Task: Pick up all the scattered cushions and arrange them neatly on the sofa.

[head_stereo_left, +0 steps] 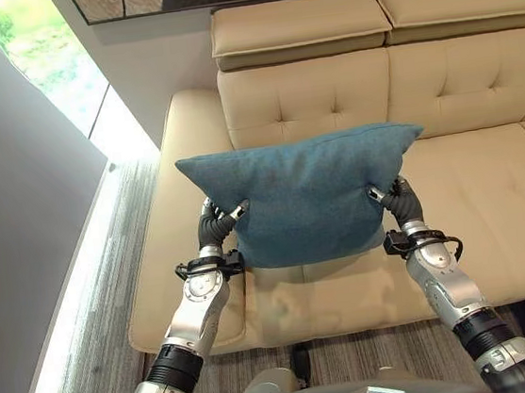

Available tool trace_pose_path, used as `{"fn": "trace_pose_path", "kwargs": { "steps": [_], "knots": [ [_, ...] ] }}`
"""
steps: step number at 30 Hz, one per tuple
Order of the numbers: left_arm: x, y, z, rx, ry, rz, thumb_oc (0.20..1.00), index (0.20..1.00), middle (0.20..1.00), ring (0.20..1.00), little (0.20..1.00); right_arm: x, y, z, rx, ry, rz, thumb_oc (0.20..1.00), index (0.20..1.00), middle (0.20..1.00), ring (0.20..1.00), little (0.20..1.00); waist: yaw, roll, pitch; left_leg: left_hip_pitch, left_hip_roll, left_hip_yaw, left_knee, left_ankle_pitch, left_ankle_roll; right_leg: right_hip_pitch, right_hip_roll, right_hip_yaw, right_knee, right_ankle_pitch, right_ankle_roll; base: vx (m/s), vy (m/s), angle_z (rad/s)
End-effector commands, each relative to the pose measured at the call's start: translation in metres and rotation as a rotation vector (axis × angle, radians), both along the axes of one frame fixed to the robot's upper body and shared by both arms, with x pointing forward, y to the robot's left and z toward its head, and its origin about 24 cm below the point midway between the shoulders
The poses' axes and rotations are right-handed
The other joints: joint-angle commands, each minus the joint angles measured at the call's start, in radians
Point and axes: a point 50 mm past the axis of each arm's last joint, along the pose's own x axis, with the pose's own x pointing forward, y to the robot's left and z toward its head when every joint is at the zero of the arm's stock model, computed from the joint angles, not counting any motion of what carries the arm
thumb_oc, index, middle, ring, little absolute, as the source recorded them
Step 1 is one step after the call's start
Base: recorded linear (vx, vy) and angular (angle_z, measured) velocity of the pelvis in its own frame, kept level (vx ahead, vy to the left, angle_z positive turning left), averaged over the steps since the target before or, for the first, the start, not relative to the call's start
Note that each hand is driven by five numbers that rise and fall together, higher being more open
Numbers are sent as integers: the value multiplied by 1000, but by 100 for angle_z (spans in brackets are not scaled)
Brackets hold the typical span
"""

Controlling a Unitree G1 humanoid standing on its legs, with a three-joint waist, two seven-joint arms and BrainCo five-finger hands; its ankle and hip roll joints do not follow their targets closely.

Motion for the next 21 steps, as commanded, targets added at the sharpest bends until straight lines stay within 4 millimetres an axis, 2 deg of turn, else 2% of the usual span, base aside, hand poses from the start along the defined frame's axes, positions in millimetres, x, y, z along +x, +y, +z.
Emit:
{"fn": "trace_pose_path", "kwargs": {
  "steps": [1,2,3,6,7,10,11,12,16,19,21],
  "knots": [
    [4,-31,37,-24,-214,-146,200,200,200,200,200,11,21,51,22,-263,105,200,200,200,200,200,-16,6,-61,-57,51,-9,109,-89,-77,38,44,-5,-233,189,-29,116,-1,7],
    [4,-31,38,-26,-215,-150,200,200,200,200,200,11,21,51,22,-264,105,200,200,200,200,200,-23,5,-59,-52,49,-13,104,-89,-78,39,47,-1,-265,183,-34,197,-42,16],
    [5,-35,38,-29,-217,-161,200,200,200,200,200,11,19,53,23,-273,97,200,200,200,200,200,-42,1,-55,-34,45,-30,83,-89,-80,4,72,34,-353,191,-44,167,-81,26],
    [7,-38,39,-31,-219,-165,200,200,200,200,200,13,19,55,22,-280,95,200,200,200,200,200,-58,-8,-49,2,37,-52,57,-94,-87,-15,91,58,-458,241,-38,165,-122,28],
    [8,-37,41,-33,-229,-159,200,200,200,200,200,13,19,56,12,-286,94,200,200,200,200,200,-64,-9,-41,19,41,-66,48,-98,-94,-37,92,34,-471,264,-29,195,-243,42],
    [7,-38,40,-51,-229,-164,200,200,200,200,200,9,9,50,-20,-264,70,200,200,200,200,200,-69,-31,-57,23,47,-91,90,-126,-136,38,100,28,-549,269,-53,208,-321,63],
    [7,-41,39,-65,-221,-170,200,200,200,200,200,6,3,48,-15,-258,48,200,200,200,200,200,-76,-35,-57,-1,62,-85,149,-132,-160,72,105,4,-573,260,-69,97,-185,46],
    [7,-41,39,-65,-221,-170,200,200,200,200,200,6,3,48,-15,-258,48,200,200,200,200,200,-78,-35,-57,-3,62,-87,153,-135,-160,73,105,2,-574,261,-70,65,-177,59],
    [9,-46,39,-83,-219,-180,200,200,200,200,200,5,-7,47,-34,-249,15,200,200,200,200,200,-84,-45,-40,-106,88,-63,330,-104,-181,120,103,-36,-602,244,-94,15,-101,42],
    [9,-48,39,-87,-216,-183,200,200,200,200,200,3,-12,44,-60,-236,-4,200,200,200,200,200,-86,-49,-42,-120,111,-42,288,-105,-179,147,101,-52,-620,229,-97,76,-27,20],
    [12,-48,40,-67,-215,-176,200,200,200,200,200,2,-16,44,-87,-233,-31,200,200,200,200,200,-88,-51,-41,-136,125,-30,229,-75,-179,159,100,-62,-625,223,-91,118,20,19]
  ]
}}
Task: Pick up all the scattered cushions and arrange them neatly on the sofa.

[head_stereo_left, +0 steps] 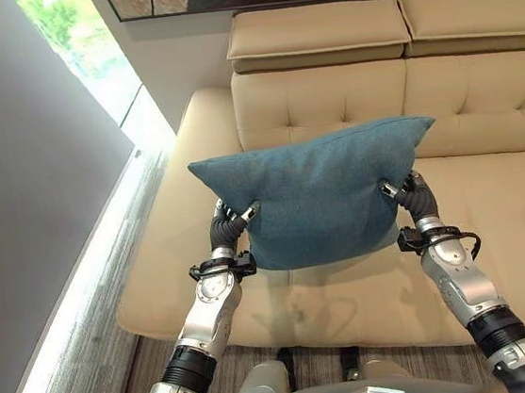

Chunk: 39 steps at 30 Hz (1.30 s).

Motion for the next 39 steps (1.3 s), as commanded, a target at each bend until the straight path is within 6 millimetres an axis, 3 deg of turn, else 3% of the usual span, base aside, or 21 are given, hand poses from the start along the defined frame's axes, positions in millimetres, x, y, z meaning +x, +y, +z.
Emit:
{"fn": "trace_pose_path", "kwargs": {
  "steps": [1,6,12,16,17,19,20,21,22,23,27,28,30,32,33,34,39],
  "knots": [
    [16,-29,47,-2,-236,-136,200,200,200,200,200,6,9,41,-17,-224,24,200,200,200,200,200,-6,3,-67,32,38,14,-105,-59,-8,40,-18,40,29,-62,126,151,56,23],
    [30,-28,60,34,-274,-94,200,200,200,200,200,13,16,49,-91,-249,9,200,200,200,200,200,-20,25,-99,148,26,33,-242,-47,1,70,-23,65,-5,-61,134,218,96,-20],
    [43,-33,76,29,-316,-79,200,200,200,200,200,26,31,68,-99,-314,26,200,200,200,200,200,-29,37,-97,180,17,57,-286,-52,11,68,-29,87,-16,-55,142,91,57,-8],
    [57,-39,97,50,-379,-79,200,200,200,200,200,38,42,88,-104,-385,41,200,200,200,200,200,-39,47,-86,165,16,62,-298,-52,15,33,-31,101,-18,-44,148,-29,28,-13],
    [71,-52,126,58,-462,-92,200,200,200,200,200,53,57,115,-115,-464,62,200,200,200,200,200,-46,52,-52,105,19,61,-293,-43,15,-42,-31,116,-7,-31,151,-183,15,-32],
    [81,-56,145,81,-513,-94,200,200,200,200,200,63,64,136,-135,-525,69,200,200,200,200,200,-48,52,-34,50,19,60,-287,-33,14,-103,-30,126,7,-20,152,-213,4,-24],
    [90,-58,165,116,-562,-88,200,200,200,200,200,72,67,158,-157,-580,66,200,200,200,200,200,-49,50,-14,-2,18,53,-281,-18,13,-158,-28,133,20,-9,153,-146,-4,-6],
    [91,-58,166,115,-565,-88,200,200,200,200,200,73,68,160,-157,-584,66,200,200,200,200,200,-50,51,-16,-10,18,53,-278,-18,13,-165,-28,133,23,-9,153,-171,-15,-4],
    [99,-59,184,148,-602,-74,200,200,200,200,200,81,70,183,-185,-640,52,200,200,200,200,200,-50,49,-5,-57,16,49,-279,0,10,-215,-27,133,37,0,153,-76,-7,-7],
    [100,-59,185,148,-605,-73,200,200,200,200,200,82,70,185,-185,-644,52,200,200,200,200,200,-51,50,-7,-65,15,49,-277,0,11,-223,-28,133,40,0,153,-112,-5,-8],
    [115,-58,240,225,-719,-42,200,200,200,200,200,99,69,243,-244,-753,-16,200,200,200,200,200,-48,60,9,-157,17,37,-308,55,-3,-327,-35,117,70,6,156,-48,-10,0],
    [115,-58,241,225,-721,-41,200,200,200,200,200,99,69,244,-244,-756,-16,200,200,200,200,200,-49,61,9,-160,16,36,-308,56,-3,-330,-35,117,71,6,155,-18,-25,9],
    [120,-59,275,263,-782,-31,200,200,200,200,200,104,67,283,-277,-823,-60,200,200,200,200,200,-40,67,28,-204,19,24,-345,97,-18,-388,-32,107,71,17,160,-3,-38,12],
    [121,-58,282,266,-791,-24,200,200,200,200,200,104,67,290,-281,-837,-64,200,200,200,200,200,-40,68,26,-217,20,22,-349,97,-23,-400,-31,104,70,17,162,6,-38,9],
    [122,-60,297,297,-818,-23,200,200,200,200,200,103,63,308,-311,-876,-95,200,200,200,200,200,-39,70,24,-256,18,18,-359,109,-35,-434,-30,100,57,31,166,-31,-40,14],
    [122,-59,304,299,-829,-15,200,200,200,200,200,103,64,313,-303,-886,-101,200,200,200,200,200,-39,72,28,-280,15,19,-359,120,-40,-452,-28,94,42,44,171,-29,-43,12],
    [122,-57,305,294,-827,-8,200,200,200,200,200,107,65,308,-306,-850,-103,200,200,200,200,200,-31,72,30,-320,19,19,-359,129,-48,-488,-22,94,28,53,173,-14,-17,4]
  ]
}}
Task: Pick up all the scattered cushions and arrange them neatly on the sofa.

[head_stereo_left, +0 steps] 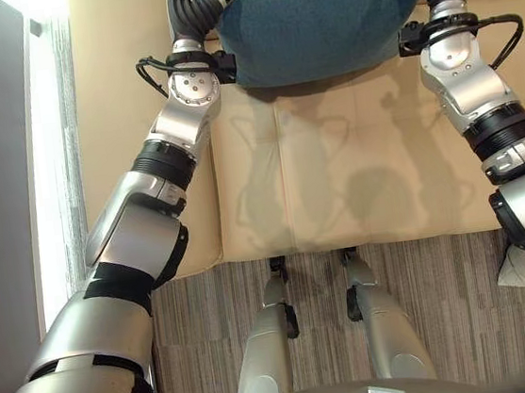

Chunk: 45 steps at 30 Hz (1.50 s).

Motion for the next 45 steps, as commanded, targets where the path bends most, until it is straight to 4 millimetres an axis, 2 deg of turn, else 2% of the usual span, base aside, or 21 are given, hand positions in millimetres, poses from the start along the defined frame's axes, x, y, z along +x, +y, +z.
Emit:
{"fn": "trace_pose_path", "kwargs": {
  "steps": [1,8,10,11,12,13,14,17,18,19,22,25,26,29,31,33,35,36,39,43,45],
  "knots": [
    [-16,-40,37,55,-190,-166,200,200,200,200,200,-16,55,38,-10,-197,213,200,200,200,200,200,7,-35,-64,28,-15,-30,5,-54,-63,40,-17,35,60,-110,103,11,-13,-3],
    [-15,-39,38,82,-188,-133,200,200,200,200,200,-11,62,26,-43,-153,209,200,200,200,200,200,13,-33,-42,16,-11,-32,5,-52,-69,31,-14,29,52,-110,102,-2,-16,0],
    [-12,-36,40,110,-173,-96,1000,1000,1000,1000,1000,-10,62,27,-64,-149,183,200,200,200,200,200,12,-34,-38,6,-10,-30,5,-49,-71,22,-13,29,50,-106,103,0,0,0],
    [-11,-34,43,124,-173,-72,1000,1000,1000,1000,1000,-9,62,30,-77,-156,161,285,285,285,285,285,12,-34,-35,0,-9,-30,5,-47,-72,17,-13,27,49,-103,104,-32,-5,0],
    [-9,-31,48,143,-171,-40,1000,1000,1000,1000,1000,-9,61,33,-86,-171,126,507,507,507,507,507,12,-34,-32,-7,-8,-31,5,-44,-72,11,-11,25,47,-100,105,-34,-7,0],
    [-9,-28,51,149,-174,-17,1000,1000,1000,1000,1000,-9,59,35,-93,-183,82,834,834,834,834,834,13,-33,-27,-13,-6,-32,5,-42,-73,5,-10,23,45,-96,106,0,0,0],
    [-10,-26,55,143,-184,-6,1000,1000,1000,1000,1000,-9,56,37,-96,-189,49,1000,1000,1000,1000,1000,14,-33,-26,-19,-5,-33,5,-41,-73,0,-9,20,44,-95,106,-18,-8,-3],
    [-12,-9,78,134,-218,85,1000,1000,1000,1000,1000,-2,35,48,-160,-165,-165,1000,1000,1000,1000,1000,20,-29,-29,-38,-6,-37,5,-36,-74,-19,-7,14,38,-91,108,-4,-4,-1],
    [-12,-8,79,134,-219,85,1000,1000,1000,1000,1000,-2,35,48,-160,-166,-165,1000,1000,1000,1000,1000,19,-29,-29,-39,-6,-37,5,-35,-74,-19,-7,14,38,-91,108,0,0,0],
    [-13,0,84,141,-224,107,1000,1000,1000,1000,1000,-1,28,53,-204,-162,-222,1000,1000,1000,1000,1000,22,-28,-36,-41,-9,-39,5,-37,-73,-19,-7,15,34,-88,109,0,0,0],
    [-13,8,87,118,-226,121,1000,1000,1000,1000,1000,0,19,56,-233,-150,-272,1000,1000,1000,1000,1000,24,-27,-41,-40,-11,-39,5,-36,-74,-15,-8,11,29,-85,109,0,0,0],
    [-13,31,90,78,-210,154,1000,1000,1000,1000,1000,0,1,61,-265,-119,-338,1000,1000,1000,1000,1000,30,-28,-59,-36,-13,-41,5,-38,-75,-8,-8,9,24,-84,109,0,0,0],
    [-14,31,90,77,-211,154,1000,1000,1000,1000,1000,0,1,62,-265,-119,-337,1000,1000,1000,1000,1000,30,-27,-58,-36,-13,-41,5,-38,-75,-8,-8,9,24,-84,109,0,0,0],
    [-15,68,86,36,-171,214,1000,1000,1000,1000,1000,-2,-26,67,-246,-88,-398,1000,1000,1000,1000,1000,35,-32,-77,-26,-17,-41,5,-41,-76,6,-7,5,18,-84,107,0,0,0],
    [-17,83,84,23,-164,246,1000,1000,1000,1000,1000,-3,-40,65,-221,-65,-421,1000,1000,1000,1000,1000,36,-32,-80,-21,-17,-41,5,-43,-77,13,-6,3,17,-85,107,-3,5,2],
    [-22,108,78,8,-156,299,1000,1000,1000,1000,1000,-8,-66,61,-177,-42,-457,1000,1000,1000,1000,1000,39,-35,-83,-13,-18,-38,5,-45,-77,23,-6,2,15,-85,107,-5,9,7],
    [-25,126,62,-24,-132,312,1000,1000,1000,1000,1000,-15,-89,51,-145,-28,-476,1000,1000,1000,1000,1000,38,-36,-89,-1,-17,-36,5,-49,-78,36,-7,0,12,-87,108,3,-1,5],
    [-31,137,47,-19,-127,295,1000,1000,1000,1000,1000,-20,-104,40,-148,-16,-477,1000,1000,1000,1000,1000,41,-40,-92,16,-14,-34,5,-54,-78,54,-8,-4,10,-91,108,0,0,0],
    [-42,144,7,-13,-96,244,1000,1000,1000,1000,1000,-30,-120,9,-178,24,-459,1000,1000,1000,1000,1000,41,-47,-107,50,-14,-33,5,-60,-74,94,-11,-8,4,-95,105,24,-14,0],
    [-62,148,-74,-61,42,189,1000,1000,1000,1000,1000,-51,-144,-63,-165,165,-410,1000,1000,1000,1000,1000,38,-62,-126,124,-7,-25,5,-81,-69,171,-14,-14,4,-116,101,63,-27,0],
    [-80,148,-121,-92,147,183,1000,1000,1000,1000,1000,-68,-148,-114,-114,274,-366,1000,1000,1000,1000,1000,38,-71,-127,168,-3,-25,5,-94,-66,219,-15,-16,4,-128,101,61,-36,2]
  ]
}}
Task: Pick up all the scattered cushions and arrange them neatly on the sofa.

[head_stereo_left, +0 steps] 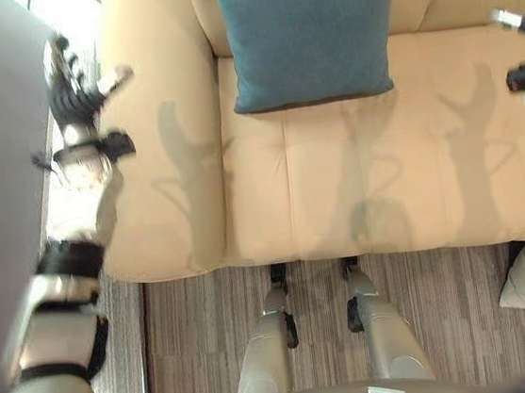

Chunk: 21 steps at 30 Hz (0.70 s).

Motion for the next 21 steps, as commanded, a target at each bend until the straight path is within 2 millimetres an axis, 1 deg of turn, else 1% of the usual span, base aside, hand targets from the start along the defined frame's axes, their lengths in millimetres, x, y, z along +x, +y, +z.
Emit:
{"fn": "trace_pose_path", "kwargs": {
  "steps": [1,2,3,4,5,6,7,8,9,10,11,12,13,14,15,16,18,20,21],
  "knots": [
    [1,-10,-22,64,62,-34,1000,1000,1000,1000,1000,-6,4,-46,57,95,63,1000,1000,1000,1000,1000,22,-44,-114,58,-6,-6,5,-72,-43,100,-21,-15,4,-100,79,91,-52,3],
    [-26,-11,-78,67,247,-52,1000,1000,1000,1000,1000,-33,4,-105,147,244,89,1000,1000,1000,1000,1000,18,-49,-121,112,-3,-5,5,-84,-38,154,-23,-18,4,-114,79,69,-34,2],
    [-27,-11,-79,69,250,-53,1000,1000,1000,1000,1000,-35,3,-106,148,248,89,1000,1000,1000,1000,1000,18,-50,-121,116,-3,-6,5,-85,-38,158,-23,-19,4,-115,80,73,-34,10],
    [-41,-8,-100,72,330,-49,1000,1000,1000,1000,1000,-47,1,-127,154,326,87,1000,1000,1000,1000,1000,18,-51,-124,137,-3,-7,5,-88,-37,181,-23,-24,4,-120,80,39,-10,14],
    [-52,-5,-117,73,401,-48,1000,1000,1000,1000,1000,-55,-1,-141,166,382,81,1000,1000,1000,1000,1000,19,-51,-129,152,-3,-8,5,-90,-35,197,-23,-26,4,-123,80,51,-13,18],
    [-65,-5,-139,80,493,-51,1000,1000,1000,1000,1000,-65,0,-160,215,434,81,1000,1000,1000,1000,1000,19,-52,-129,178,-1,-5,5,-97,-32,221,-22,-25,4,-129,79,41,6,14],
    [-103,-5,-194,14,726,-36,1000,1000,1000,1000,1000,-91,4,-204,266,603,70,1000,1000,1000,1000,1000,19,-53,-150,224,0,-2,5,-104,-25,270,-20,-30,4,-138,77,25,7,6],
    [-103,-5,-194,15,727,-37,1000,1000,1000,1000,1000,-91,4,-205,266,604,70,1000,1000,1000,1000,1000,19,-53,-148,227,0,-2,5,-105,-25,273,-20,-30,4,-139,78,0,0,0],
    [-118,-6,-212,-13,808,-28,1000,1000,1000,1000,1000,-103,6,-222,308,665,57,1000,1000,1000,1000,1000,20,-54,-153,248,1,0,5,-110,-21,292,-19,-30,4,-144,77,0,0,0],
    [-131,-7,-226,-48,872,-22,1000,1000,1000,1000,1000,-111,9,-235,316,724,58,1000,1000,1000,1000,1000,21,-55,-154,264,2,0,5,-113,-18,309,-18,-30,4,-146,75,0,0,0],
    [-166,-13,-262,-93,1069,-15,1000,1000,1000,1000,1000,-140,19,-275,364,913,41,1000,1000,1000,1000,1000,24,-58,-169,305,5,3,5,-121,-13,356,-14,-33,4,-159,72,0,0,0],
    [-166,-13,-262,-93,1069,-15,1000,1000,1000,1000,1000,-140,19,-275,364,913,42,1000,1000,1000,1000,1000,24,-58,-166,308,5,3,5,-121,-14,358,-14,-33,4,-160,72,-24,-3,4],
    [-187,-16,-280,-116,1186,-4,1000,1000,1000,1000,1000,-160,25,-299,368,1055,26,1000,1000,1000,1000,1000,28,-61,-173,332,6,1,5,-127,-12,385,-12,-33,5,-167,71,0,0,0],
    [-213,-18,-298,-108,1339,4,1000,1000,1000,1000,1000,-183,28,-318,410,1162,-18,1000,1000,1000,1000,1000,30,-64,-185,353,7,1,5,-133,-10,404,-10,-33,9,-177,68,0,0,0],
    [-212,-18,-298,-107,1338,4,1000,1000,1000,1000,1000,-182,28,-318,410,1162,-18,1000,1000,1000,1000,1000,31,-64,-183,355,7,2,5,-134,-10,406,-10,-32,9,-177,68,0,0,0],
    [-231,-20,-308,-122,1438,9,1000,1000,1000,1000,1000,-203,31,-331,446,1253,-59,1000,1000,1000,1000,1000,33,-65,-191,374,8,2,6,-141,-9,423,-8,-32,14,-186,66,-8,-21,4],
    [-244,-20,-313,-107,1506,15,1000,1000,1000,1000,1000,-218,35,-340,484,1314,-82,1000,1000,1000,1000,1000,30,-66,-194,390,10,2,10,-146,-10,438,-6,-32,25,-198,63,0,-32,2],
    [-252,-20,-315,-91,1554,14,1000,1000,1000,1000,1000,-231,40,-348,518,1364,-97,1000,1000,1000,1000,1000,28,-67,-191,409,15,-3,18,-152,-11,461,-2,-30,35,-212,54,-11,-48,3],
    [-253,-20,-315,-87,1559,15,1000,1000,1000,1000,1000,-235,43,-350,539,1376,-99,1000,1000,1000,1000,1000,26,-69,-185,410,17,-4,29,-155,-13,467,1,-29,35,-213,50,-49,-50,12]
  ]
}}
